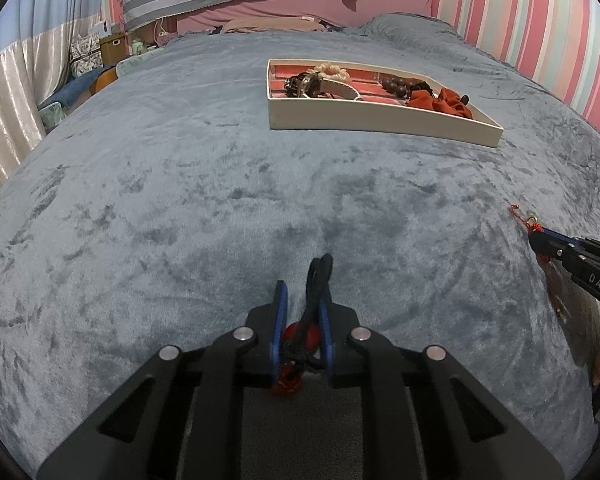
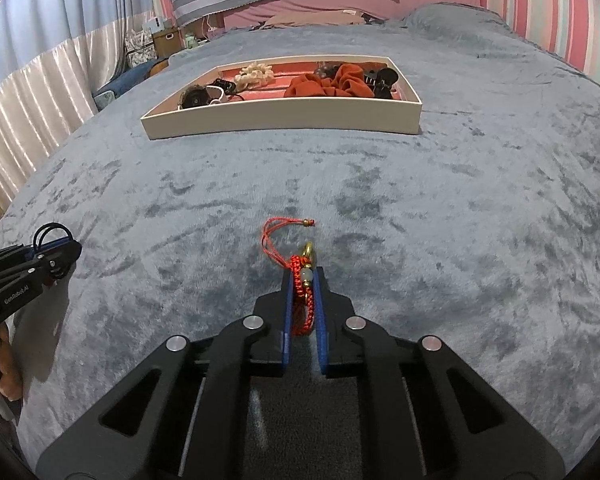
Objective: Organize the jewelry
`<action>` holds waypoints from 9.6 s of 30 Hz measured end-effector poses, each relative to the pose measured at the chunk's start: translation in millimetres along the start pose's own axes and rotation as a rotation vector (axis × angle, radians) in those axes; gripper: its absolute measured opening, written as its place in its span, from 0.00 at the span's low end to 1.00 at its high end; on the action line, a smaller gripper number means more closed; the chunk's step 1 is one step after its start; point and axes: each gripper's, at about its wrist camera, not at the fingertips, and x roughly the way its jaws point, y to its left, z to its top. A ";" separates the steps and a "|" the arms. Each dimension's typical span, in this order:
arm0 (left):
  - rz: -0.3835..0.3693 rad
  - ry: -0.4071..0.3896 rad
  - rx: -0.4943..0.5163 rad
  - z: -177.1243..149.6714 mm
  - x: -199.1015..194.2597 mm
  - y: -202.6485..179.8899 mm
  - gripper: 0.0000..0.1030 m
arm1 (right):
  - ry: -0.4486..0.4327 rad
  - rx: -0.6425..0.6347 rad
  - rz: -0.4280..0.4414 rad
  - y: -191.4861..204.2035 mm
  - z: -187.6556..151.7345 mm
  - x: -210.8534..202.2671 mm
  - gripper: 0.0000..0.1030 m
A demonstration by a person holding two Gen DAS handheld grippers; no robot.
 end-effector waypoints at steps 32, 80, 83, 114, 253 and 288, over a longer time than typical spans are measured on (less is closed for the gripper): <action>-0.004 -0.178 0.006 107.0 -17.2 -35.1 0.15 | -0.165 -0.027 -0.096 -11.3 85.3 -30.9 0.10; -0.122 -0.085 -0.086 226.2 138.9 -21.4 0.37 | -0.124 0.011 -0.050 -61.8 197.9 121.8 0.10; -0.102 -0.098 -0.085 225.8 135.8 -22.0 0.42 | -0.126 0.023 -0.034 -63.2 197.7 121.0 0.10; 0.171 -0.271 -0.085 153.7 -42.3 -44.7 0.93 | -0.275 -0.062 -0.186 -23.6 130.7 -18.7 0.96; 0.213 -0.460 -0.050 5.2 -156.5 -112.7 0.96 | -0.528 -0.031 -0.207 -2.6 -16.9 -164.7 0.96; 0.205 -0.438 -0.064 6.0 -154.3 -109.0 0.96 | -0.518 -0.030 -0.209 -4.0 -16.9 -163.0 0.96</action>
